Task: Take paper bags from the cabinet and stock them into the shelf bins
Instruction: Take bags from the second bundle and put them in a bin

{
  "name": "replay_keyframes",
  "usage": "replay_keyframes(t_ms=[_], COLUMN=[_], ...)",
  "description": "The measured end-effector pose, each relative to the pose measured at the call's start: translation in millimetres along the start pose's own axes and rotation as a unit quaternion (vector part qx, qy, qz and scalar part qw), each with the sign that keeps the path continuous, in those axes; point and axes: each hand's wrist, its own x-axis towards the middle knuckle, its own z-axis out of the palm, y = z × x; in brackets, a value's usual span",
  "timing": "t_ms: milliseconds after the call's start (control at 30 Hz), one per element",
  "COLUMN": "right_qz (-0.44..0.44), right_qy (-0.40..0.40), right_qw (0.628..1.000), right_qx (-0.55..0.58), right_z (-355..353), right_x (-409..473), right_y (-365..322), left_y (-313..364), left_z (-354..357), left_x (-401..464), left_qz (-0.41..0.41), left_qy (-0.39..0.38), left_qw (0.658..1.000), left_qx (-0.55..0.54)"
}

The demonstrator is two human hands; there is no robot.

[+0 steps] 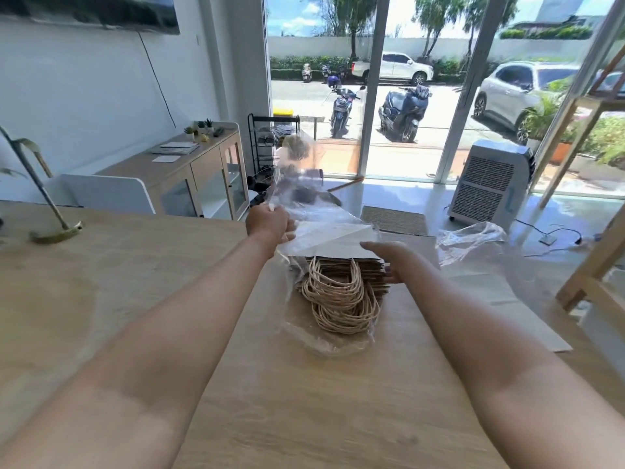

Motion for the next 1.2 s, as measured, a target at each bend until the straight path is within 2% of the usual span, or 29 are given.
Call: replay_keyframes(t_ms=[100, 300, 433, 600, 833, 1033, 1200], right_qz=[0.062, 0.087, 0.095, 0.130, 0.103, 0.078, 0.028], right_qy=[-0.018, -0.014, 0.001, -0.046, -0.043, -0.056, -0.047], right_qw=[0.996, 0.992, 0.994, 0.990, 0.993, 0.982, 0.983], right_qx=[-0.066, -0.086, -0.055, -0.003, 0.039, 0.160, 0.177], right_z=[11, 21, 17, 16, 20, 21, 16], right_x=[10, 24, 32, 35, 42, 37, 26], right_y=[-1, -7, -10, -14, -11, -14, -4], left_y=[-4, -16, -20, -23, -20, -16, -9], left_z=[-1, -5, -4, -6, -9, -7, -9], left_x=[7, 19, 20, 22, 21, 15, 8], left_qz=[-0.038, -0.085, -0.095, -0.101, -0.095, -0.078, -0.062], left_qy=[0.013, 0.009, -0.022, -0.046, -0.066, -0.068, -0.063], left_qw=[0.999, 0.995, 0.993, 0.992, 0.992, 0.993, 0.995], left_qx=[-0.033, -0.047, -0.063, -0.062, -0.059, -0.061, -0.055])
